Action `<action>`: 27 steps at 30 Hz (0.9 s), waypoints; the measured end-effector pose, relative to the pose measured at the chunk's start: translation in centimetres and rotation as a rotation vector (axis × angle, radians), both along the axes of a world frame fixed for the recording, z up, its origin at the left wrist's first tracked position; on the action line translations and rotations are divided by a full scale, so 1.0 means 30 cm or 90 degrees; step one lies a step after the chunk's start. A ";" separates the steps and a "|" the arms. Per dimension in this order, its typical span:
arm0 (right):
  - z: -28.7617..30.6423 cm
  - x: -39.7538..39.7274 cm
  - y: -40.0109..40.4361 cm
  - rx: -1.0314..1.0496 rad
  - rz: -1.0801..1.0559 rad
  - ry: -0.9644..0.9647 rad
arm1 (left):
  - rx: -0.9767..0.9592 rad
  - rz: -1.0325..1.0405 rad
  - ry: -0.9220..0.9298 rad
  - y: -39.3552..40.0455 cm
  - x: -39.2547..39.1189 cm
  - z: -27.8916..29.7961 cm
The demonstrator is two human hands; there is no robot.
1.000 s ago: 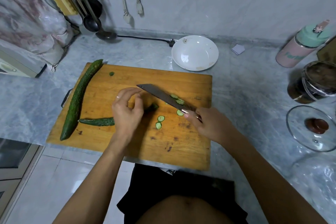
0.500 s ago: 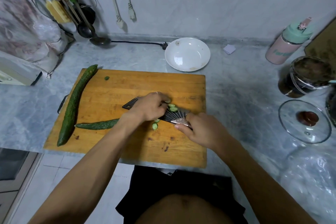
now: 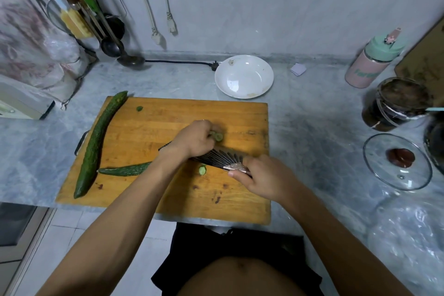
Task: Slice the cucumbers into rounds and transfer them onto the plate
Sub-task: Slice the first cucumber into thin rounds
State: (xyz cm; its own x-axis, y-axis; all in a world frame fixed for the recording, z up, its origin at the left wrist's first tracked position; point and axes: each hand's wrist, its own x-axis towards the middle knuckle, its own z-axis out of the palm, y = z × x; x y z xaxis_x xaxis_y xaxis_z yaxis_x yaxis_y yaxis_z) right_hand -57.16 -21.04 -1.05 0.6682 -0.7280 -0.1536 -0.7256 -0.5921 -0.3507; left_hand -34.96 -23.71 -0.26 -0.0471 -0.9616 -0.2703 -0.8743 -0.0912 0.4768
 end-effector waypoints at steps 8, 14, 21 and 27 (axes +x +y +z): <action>-0.012 -0.013 0.007 0.205 -0.178 -0.141 | -0.487 0.331 0.174 0.217 0.081 0.024; -0.005 0.028 0.009 0.276 -0.228 -0.210 | -0.195 0.252 0.018 0.271 0.147 -0.194; 0.011 0.080 -0.011 0.276 -0.243 -0.225 | -0.170 0.206 -0.024 0.226 0.117 -0.229; 0.028 0.105 -0.128 0.263 -0.255 -0.209 | -0.208 0.252 0.028 0.105 0.132 -0.204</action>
State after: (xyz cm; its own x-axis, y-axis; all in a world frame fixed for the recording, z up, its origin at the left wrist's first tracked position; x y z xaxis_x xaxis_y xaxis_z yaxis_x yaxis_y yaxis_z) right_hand -54.02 -24.86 -0.20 0.4175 -0.8550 -0.3078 -0.6783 -0.0678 -0.7316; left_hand -31.01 -20.57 -6.37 0.3331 -0.9420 0.0409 -0.7812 -0.2514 0.5714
